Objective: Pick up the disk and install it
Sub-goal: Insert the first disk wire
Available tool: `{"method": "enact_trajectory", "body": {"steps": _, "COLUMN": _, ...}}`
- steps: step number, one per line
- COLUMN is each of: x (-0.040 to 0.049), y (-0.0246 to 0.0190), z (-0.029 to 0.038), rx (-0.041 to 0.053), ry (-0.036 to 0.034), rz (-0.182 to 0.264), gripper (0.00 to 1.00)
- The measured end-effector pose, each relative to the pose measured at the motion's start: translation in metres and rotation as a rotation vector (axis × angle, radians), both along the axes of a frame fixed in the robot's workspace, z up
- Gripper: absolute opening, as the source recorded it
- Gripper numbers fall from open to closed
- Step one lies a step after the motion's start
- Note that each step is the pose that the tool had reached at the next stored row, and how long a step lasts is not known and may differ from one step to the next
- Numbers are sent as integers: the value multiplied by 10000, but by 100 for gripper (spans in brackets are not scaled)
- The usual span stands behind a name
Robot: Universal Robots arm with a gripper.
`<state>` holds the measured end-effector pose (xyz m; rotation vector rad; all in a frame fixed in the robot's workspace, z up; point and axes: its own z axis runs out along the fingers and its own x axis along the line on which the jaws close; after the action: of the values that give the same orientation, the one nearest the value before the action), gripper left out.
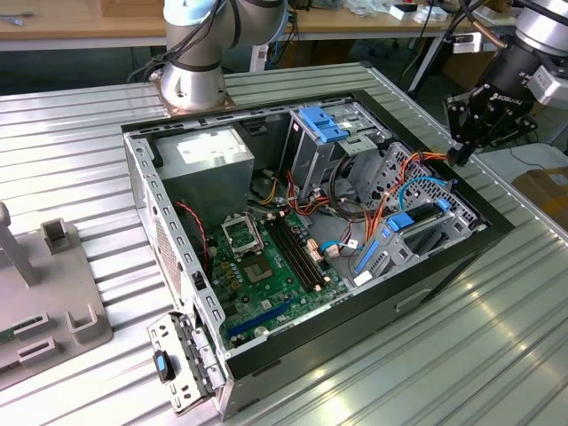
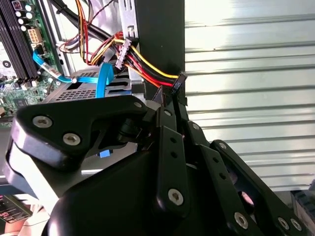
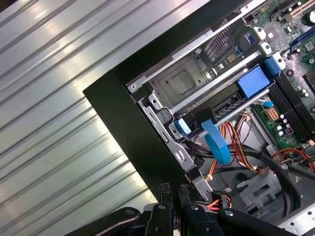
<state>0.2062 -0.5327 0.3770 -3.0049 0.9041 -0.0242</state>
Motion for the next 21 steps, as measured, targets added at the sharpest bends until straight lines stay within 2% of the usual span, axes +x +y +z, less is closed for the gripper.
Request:
{"method": "enact_trajectory", "body": {"steps": 3, "x": -65, "y": -34, "z": 1, "rx": 0, "ry": -74, "rz": 0, "gripper": 16}}
{"method": "enact_trajectory", "body": {"steps": 6, "x": -193, "y": -85, "z": -2, "rx": -1, "ry": -187, "rz": -1, "gripper": 16}}
{"method": "enact_trajectory", "body": {"steps": 7, "x": -207, "y": -91, "z": -7, "rx": -13, "ry": -202, "rz": -6, "gripper": 16}}
{"method": "enact_trajectory", "body": {"steps": 10, "x": -210, "y": -94, "z": -24, "rx": -90, "ry": -230, "rz": -154, "gripper": 16}}
{"method": "enact_trajectory", "body": {"steps": 16, "x": -211, "y": -95, "z": -43, "rx": -187, "ry": -228, "rz": -1094, "gripper": 16}}
{"method": "enact_trajectory", "body": {"steps": 21, "x": -245, "y": -100, "z": -43, "rx": -182, "ry": -232, "rz": -1146, "gripper": 16}}
